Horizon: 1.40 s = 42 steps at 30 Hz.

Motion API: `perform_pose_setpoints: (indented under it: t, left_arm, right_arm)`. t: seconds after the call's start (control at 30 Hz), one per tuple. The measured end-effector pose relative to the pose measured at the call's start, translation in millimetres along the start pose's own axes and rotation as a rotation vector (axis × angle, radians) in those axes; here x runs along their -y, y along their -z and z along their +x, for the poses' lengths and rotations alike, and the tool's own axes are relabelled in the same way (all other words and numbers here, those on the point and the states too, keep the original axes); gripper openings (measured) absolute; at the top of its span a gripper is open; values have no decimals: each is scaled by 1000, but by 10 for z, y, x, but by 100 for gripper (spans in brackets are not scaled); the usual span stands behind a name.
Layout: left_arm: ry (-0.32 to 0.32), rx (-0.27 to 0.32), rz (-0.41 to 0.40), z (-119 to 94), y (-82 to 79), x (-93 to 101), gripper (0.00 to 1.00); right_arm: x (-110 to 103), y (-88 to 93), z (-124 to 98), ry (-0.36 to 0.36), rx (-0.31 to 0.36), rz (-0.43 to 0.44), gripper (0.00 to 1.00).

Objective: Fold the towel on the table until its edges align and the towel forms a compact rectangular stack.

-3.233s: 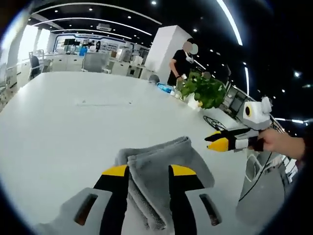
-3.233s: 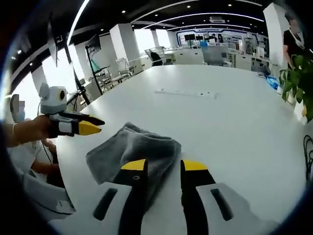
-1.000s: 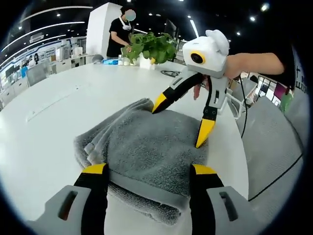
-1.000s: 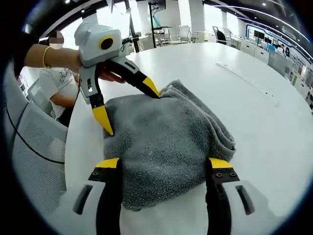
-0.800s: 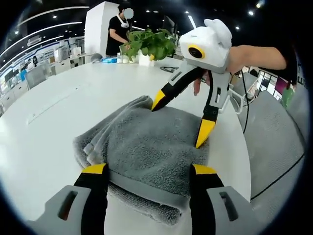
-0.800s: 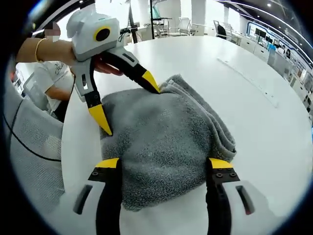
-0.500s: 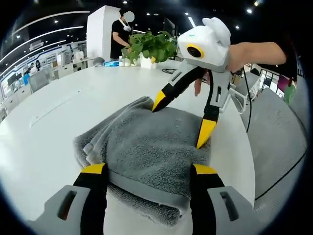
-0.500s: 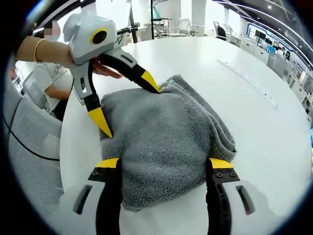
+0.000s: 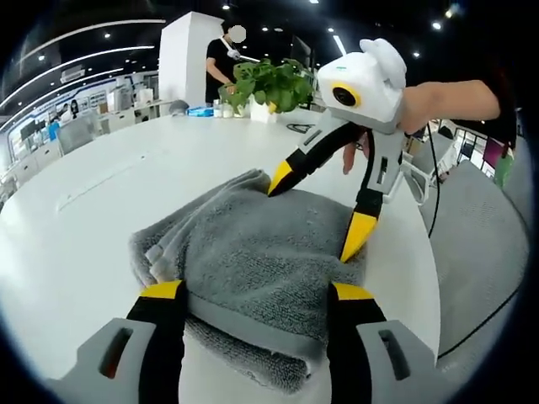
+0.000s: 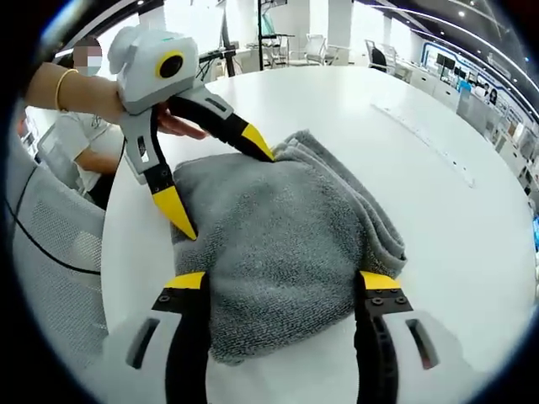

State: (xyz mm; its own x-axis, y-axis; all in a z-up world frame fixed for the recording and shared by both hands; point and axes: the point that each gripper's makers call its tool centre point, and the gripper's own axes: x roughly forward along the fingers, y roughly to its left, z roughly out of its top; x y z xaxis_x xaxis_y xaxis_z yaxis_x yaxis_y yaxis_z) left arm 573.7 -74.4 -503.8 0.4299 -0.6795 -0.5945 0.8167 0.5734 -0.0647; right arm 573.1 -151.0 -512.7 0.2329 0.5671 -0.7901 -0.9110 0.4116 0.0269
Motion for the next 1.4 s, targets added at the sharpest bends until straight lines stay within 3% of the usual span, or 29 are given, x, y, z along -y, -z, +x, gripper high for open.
perform_pose_setpoints:
  t: [0.1, 0.27, 0.37, 0.47, 0.57, 0.7, 0.83, 0.93, 1.07, 1.17, 1.4]
  left_arm:
    - [-3, -7, 5, -14, -16, 5, 71]
    - [-61, 13, -44, -128, 2, -62, 74]
    - [-114, 5, -109, -254, 53, -113, 79]
    - [-154, 4, -170, -389, 152, -168, 82]
    - [-183, 8, -187, -495, 180, -176, 83]
    - [-206, 38, -200, -634, 142, -160, 79]
    - [-232, 85, -208, -796, 39, -177, 78]
    - [-248, 107, -194, -926, -68, -117, 78]
    - [-249, 141, -184, -1048, -125, -44, 80]
    - [-258, 184, -197, -1173, -203, 131, 81]
    - [-258, 247, -265, -1338, -138, 418, 82]
  right_arm:
    - [-4, -17, -19, 6, 10, 9, 69]
    - [-9, -117, -117, -3, 116, 121, 73]
    - [10, -119, -200, 23, 109, 131, 76]
    - [63, 33, -237, 77, 52, 58, 83]
    - [66, 115, -326, 84, 67, 126, 83]
    - [49, 235, -444, 103, 57, 143, 82]
    - [-51, 109, -611, 95, 187, 246, 78]
    - [-76, 64, -705, 104, 242, 265, 82]
    - [-170, 106, -848, 126, 259, 275, 83]
    - [-258, 136, -943, 141, 282, 290, 83]
    - [-581, 187, -1267, 164, 357, 341, 86]
